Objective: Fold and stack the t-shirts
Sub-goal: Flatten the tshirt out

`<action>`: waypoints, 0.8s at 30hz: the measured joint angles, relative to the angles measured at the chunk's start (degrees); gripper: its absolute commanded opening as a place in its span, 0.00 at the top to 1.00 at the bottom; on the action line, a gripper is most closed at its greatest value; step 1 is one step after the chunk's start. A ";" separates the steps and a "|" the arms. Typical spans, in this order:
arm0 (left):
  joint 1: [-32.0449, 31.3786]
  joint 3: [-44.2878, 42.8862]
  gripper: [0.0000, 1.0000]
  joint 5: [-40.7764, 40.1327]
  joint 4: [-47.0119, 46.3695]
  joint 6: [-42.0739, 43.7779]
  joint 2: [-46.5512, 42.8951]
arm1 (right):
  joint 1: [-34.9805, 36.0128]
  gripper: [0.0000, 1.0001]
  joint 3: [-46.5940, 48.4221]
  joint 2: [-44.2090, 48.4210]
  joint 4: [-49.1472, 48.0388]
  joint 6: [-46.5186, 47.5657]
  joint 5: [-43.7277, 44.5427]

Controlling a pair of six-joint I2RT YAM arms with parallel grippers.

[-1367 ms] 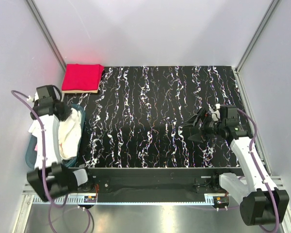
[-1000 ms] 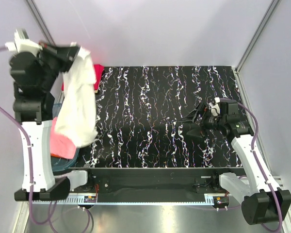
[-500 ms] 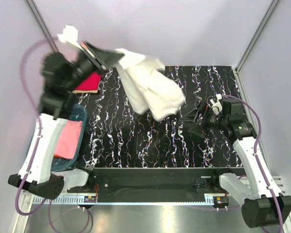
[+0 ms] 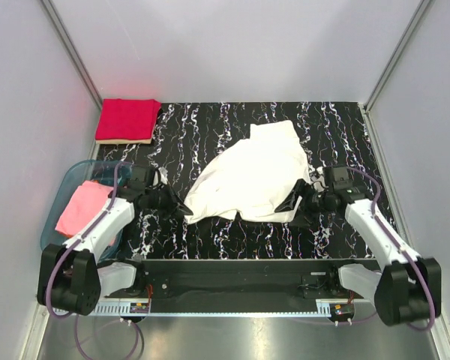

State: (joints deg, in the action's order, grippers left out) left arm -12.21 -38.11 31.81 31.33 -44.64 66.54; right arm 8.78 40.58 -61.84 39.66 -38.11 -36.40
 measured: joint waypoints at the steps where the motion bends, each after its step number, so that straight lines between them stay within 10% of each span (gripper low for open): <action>1: 0.00 -0.90 0.99 0.42 0.24 1.22 0.48 | 0.09 0.19 0.02 -1.77 0.00 0.24 1.84; 17: -0.02 -12.68 0.39 0.31 7.78 17.79 12.39 | -1.44 0.25 4.22 -20.76 -3.50 2.12 14.73; 24: 0.17 -18.23 0.41 -4.72 12.13 22.36 19.74 | -1.51 0.45 4.31 -25.57 -7.76 2.78 14.19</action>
State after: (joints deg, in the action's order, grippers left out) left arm -12.03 -56.34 27.09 43.46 -22.28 86.28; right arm 7.27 44.88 -87.42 31.90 -35.33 -22.22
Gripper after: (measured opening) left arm 0.644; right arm 0.657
